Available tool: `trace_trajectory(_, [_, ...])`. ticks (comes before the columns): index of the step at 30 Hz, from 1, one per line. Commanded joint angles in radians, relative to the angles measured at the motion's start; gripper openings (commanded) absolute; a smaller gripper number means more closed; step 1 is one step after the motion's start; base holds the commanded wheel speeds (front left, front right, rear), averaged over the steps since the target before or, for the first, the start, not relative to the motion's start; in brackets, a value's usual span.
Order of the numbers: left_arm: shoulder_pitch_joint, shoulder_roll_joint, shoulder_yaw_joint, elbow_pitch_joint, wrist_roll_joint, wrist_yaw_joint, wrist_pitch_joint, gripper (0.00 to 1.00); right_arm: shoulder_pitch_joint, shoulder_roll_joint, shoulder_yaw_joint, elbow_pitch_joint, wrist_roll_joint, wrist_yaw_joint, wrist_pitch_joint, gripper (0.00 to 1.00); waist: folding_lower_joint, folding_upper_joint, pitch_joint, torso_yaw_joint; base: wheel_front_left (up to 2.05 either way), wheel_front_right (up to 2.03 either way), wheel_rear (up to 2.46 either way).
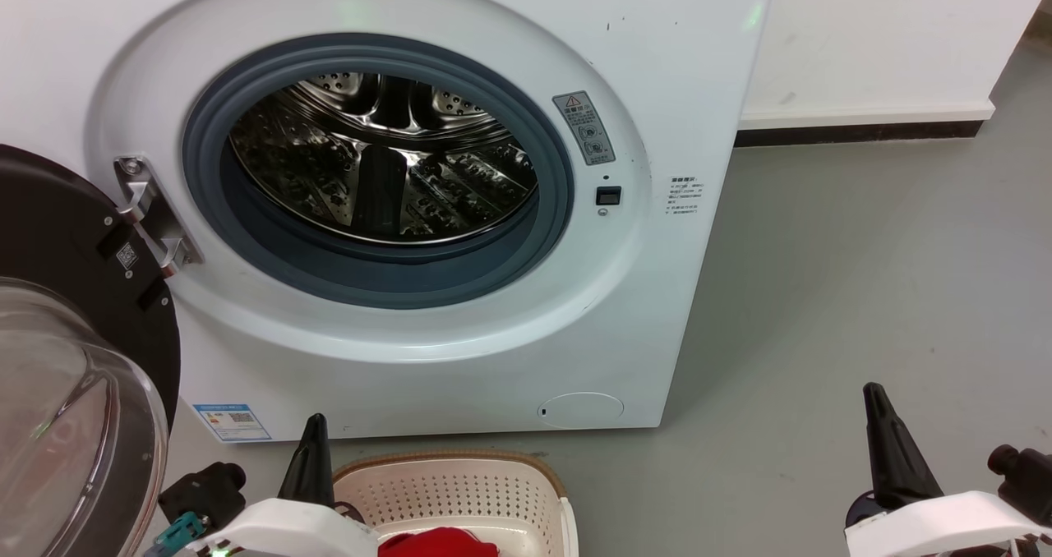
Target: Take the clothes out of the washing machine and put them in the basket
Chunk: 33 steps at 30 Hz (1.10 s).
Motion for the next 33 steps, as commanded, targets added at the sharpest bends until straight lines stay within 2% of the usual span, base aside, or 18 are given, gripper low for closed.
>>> trace_trajectory(1, [-0.033,0.001,0.011,-0.011,-0.042,-0.007,0.009,0.0,-0.029,-0.01,0.0,-0.006,0.049,0.0,0.006,0.0,0.0,-0.0001,0.0,0.001,0.0,0.0,0.0])
trace_trajectory(20, [-0.059,-0.003,0.054,0.001,-0.316,-0.046,0.077,0.0,-0.07,-0.016,-0.006,0.032,0.339,0.0,0.057,0.0,0.0,-0.0001,0.004,0.011,0.0,0.0,0.0])
trace_trajectory(33, [-0.075,-0.006,0.078,0.007,-0.464,-0.067,0.115,0.0,-0.092,-0.018,-0.011,0.052,0.492,0.0,0.088,0.0,0.0,-0.0001,0.006,0.017,0.0,0.0,0.0])
